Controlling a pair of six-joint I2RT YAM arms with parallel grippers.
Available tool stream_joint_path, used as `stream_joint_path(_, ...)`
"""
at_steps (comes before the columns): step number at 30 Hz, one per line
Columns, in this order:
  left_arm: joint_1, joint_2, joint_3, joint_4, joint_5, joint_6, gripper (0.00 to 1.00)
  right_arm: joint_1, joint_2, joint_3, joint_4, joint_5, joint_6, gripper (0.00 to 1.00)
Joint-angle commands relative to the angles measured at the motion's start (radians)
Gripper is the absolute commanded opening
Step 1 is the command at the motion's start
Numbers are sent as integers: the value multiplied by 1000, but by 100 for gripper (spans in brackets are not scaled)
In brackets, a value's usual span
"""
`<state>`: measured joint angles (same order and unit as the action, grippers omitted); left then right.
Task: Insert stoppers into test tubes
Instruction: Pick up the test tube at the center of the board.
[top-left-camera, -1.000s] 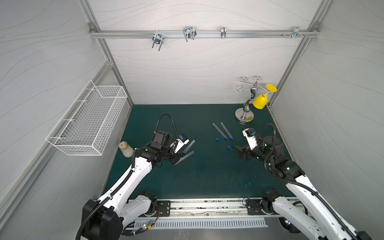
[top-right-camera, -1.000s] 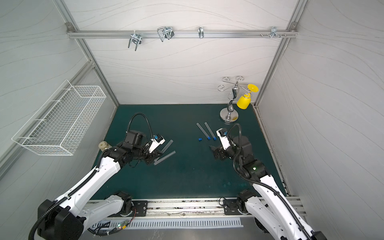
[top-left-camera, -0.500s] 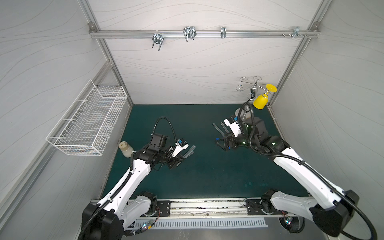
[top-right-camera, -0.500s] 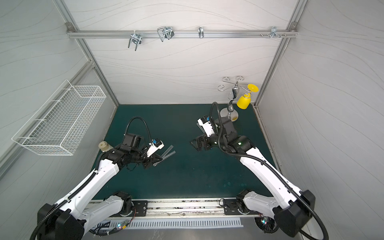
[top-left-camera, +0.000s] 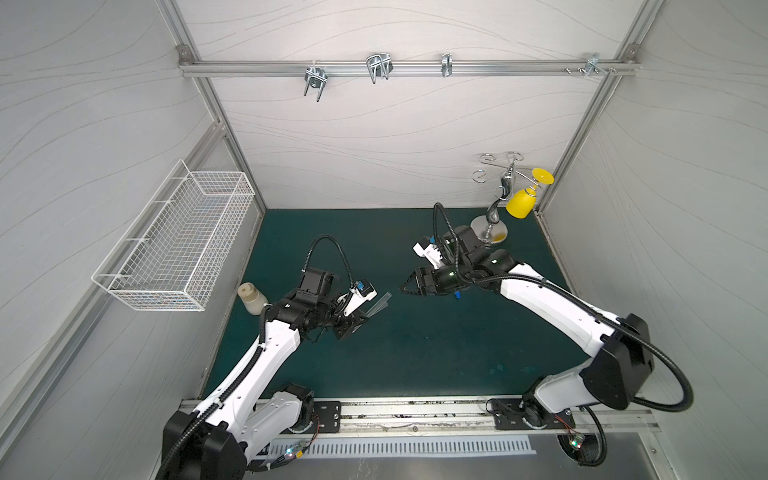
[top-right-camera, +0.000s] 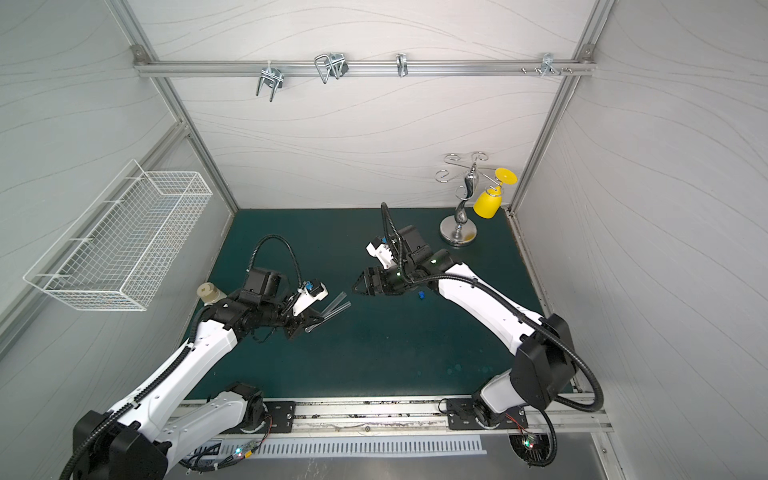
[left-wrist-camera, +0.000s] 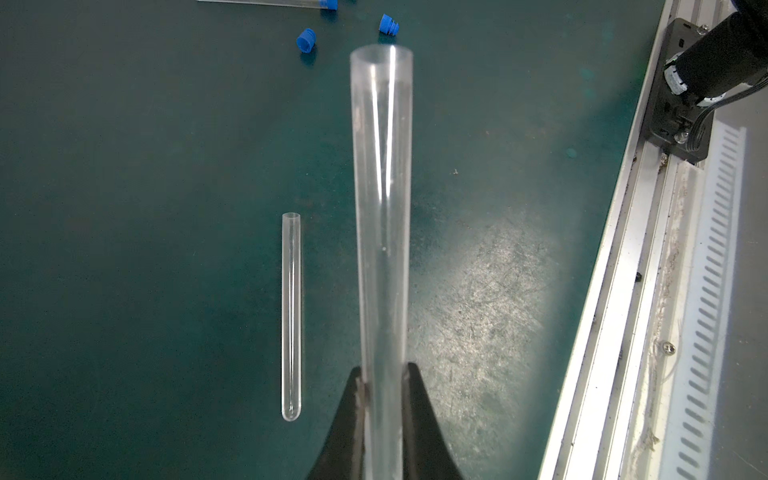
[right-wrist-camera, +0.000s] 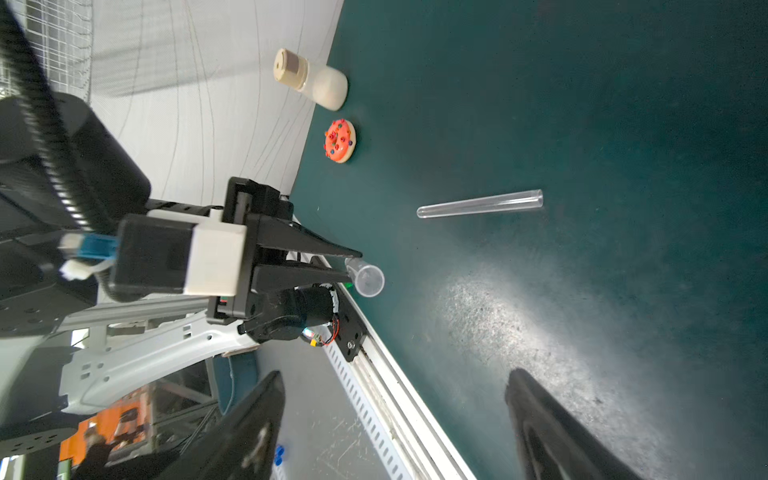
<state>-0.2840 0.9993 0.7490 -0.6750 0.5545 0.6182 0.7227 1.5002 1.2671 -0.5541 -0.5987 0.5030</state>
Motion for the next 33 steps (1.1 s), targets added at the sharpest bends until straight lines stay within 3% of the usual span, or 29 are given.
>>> stream_joint_path(1, 3, -13, 8, -3, 13, 29, 1, 15, 55, 27, 7, -110, 77, 78)
stream_joint_path(13, 1, -3, 12, -3, 30, 31, 0, 84, 212, 100, 47, -173, 114, 66)
stream_joint_path(22, 0, -1, 12, -5, 32, 34, 0, 116, 293, 161, 54, -210, 127, 38)
stream_joint_path(33, 0, 4, 17, -10, 36, 35, 0, 118, 320, 173, 57, -220, 132, 25)
